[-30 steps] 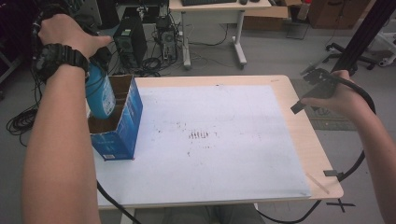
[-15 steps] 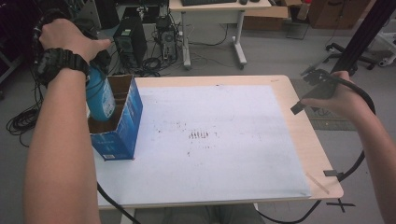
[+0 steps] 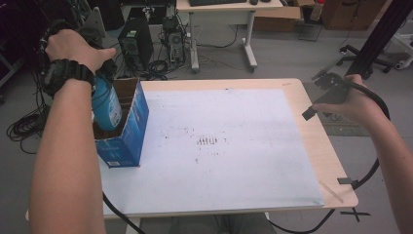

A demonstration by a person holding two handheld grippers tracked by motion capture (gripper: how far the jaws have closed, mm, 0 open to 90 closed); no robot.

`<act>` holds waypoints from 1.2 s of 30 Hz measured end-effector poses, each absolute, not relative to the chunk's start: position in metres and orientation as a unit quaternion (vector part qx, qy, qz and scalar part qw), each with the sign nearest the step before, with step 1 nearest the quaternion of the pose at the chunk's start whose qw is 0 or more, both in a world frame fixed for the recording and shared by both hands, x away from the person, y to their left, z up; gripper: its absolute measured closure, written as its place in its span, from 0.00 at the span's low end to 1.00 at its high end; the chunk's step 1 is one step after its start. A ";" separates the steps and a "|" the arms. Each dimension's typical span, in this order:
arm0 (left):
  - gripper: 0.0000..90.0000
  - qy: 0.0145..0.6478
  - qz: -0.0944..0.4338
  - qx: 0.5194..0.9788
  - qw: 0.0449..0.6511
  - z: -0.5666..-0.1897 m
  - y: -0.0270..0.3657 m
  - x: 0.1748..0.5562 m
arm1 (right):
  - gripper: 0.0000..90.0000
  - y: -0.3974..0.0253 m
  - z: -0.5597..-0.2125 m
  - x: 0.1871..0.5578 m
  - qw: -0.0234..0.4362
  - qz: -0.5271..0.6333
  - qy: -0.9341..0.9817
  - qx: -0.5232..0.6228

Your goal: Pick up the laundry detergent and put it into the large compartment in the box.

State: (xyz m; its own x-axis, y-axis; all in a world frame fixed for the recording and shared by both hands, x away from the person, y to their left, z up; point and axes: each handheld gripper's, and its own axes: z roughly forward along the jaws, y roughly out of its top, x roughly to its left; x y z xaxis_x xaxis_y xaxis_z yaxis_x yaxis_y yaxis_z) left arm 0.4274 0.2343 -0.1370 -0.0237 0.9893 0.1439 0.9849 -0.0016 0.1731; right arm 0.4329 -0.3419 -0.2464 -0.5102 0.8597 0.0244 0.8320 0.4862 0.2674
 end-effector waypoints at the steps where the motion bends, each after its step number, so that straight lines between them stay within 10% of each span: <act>1: 0.42 0.706 0.111 0.699 0.009 -0.139 0.235 0.428 | 0.18 -0.342 -0.247 0.433 0.057 0.123 0.860 0.492; 36: 0.42 0.700 0.087 0.709 0.004 -0.186 0.240 0.435 | 0.18 -0.336 -0.249 0.433 0.063 0.113 0.862 0.490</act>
